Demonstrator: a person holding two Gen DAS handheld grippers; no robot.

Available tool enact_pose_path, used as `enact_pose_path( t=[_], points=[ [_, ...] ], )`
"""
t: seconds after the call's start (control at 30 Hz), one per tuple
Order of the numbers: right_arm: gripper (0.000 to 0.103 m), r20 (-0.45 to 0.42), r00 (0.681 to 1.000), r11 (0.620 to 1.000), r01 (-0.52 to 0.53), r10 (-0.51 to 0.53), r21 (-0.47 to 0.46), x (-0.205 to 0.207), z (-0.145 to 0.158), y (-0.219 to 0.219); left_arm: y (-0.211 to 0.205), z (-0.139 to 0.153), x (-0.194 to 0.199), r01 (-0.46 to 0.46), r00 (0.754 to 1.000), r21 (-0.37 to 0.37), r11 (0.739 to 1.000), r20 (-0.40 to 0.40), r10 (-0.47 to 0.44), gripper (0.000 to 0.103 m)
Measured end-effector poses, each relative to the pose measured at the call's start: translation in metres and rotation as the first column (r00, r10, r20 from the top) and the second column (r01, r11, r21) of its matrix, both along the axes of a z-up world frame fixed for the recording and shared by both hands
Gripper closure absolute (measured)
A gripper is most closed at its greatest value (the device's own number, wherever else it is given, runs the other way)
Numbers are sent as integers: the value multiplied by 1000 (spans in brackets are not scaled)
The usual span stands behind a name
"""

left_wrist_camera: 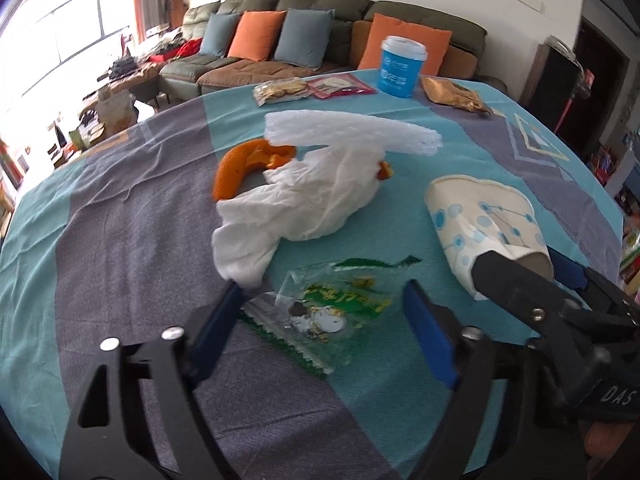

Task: Collect trash
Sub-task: 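Grasp the clear snack bag with the left tool while the right tool grasps the white paper cup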

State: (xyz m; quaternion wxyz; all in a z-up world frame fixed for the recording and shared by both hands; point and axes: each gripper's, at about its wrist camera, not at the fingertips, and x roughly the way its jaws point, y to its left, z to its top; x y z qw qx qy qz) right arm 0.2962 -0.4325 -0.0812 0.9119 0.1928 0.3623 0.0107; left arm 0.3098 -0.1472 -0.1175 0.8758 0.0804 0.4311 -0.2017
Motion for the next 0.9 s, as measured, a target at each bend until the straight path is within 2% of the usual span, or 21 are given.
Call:
enact_pose_path(
  t=[0.13, 0.2, 0.43, 0.6, 0.67, 0.9],
  points=[
    [15, 0, 1000, 1000, 2, -2, -5, 0, -1, -1, -1, 2, -4, 25, 1000, -21, 999, 2, -25, 41],
    [24, 2, 1000, 1000, 7, -7, -9, -1, -1, -1, 2, 3, -4, 29, 1000, -45, 999, -4, -29, 57],
    [49, 10, 1000, 1000, 13, -13, 0, -6, -3, -9, 4, 4, -6, 39, 999, -96, 995, -16, -41, 58],
    [49, 20, 1000, 1000, 3, -3, 3, -11, -2, -8, 5, 2, -13, 53, 998, -130, 990, -15, -56, 58],
    [49, 25, 1000, 1000, -7, 7, 4, -14, 0, -7, 9, 3, -16, 54, 998, -165, 985, -21, -59, 58],
    [50, 92, 994, 998, -49, 52, -25, -26, 21, 5, 35, 15, -33, 9, 1000, -236, 972, -14, -13, 58]
  ],
)
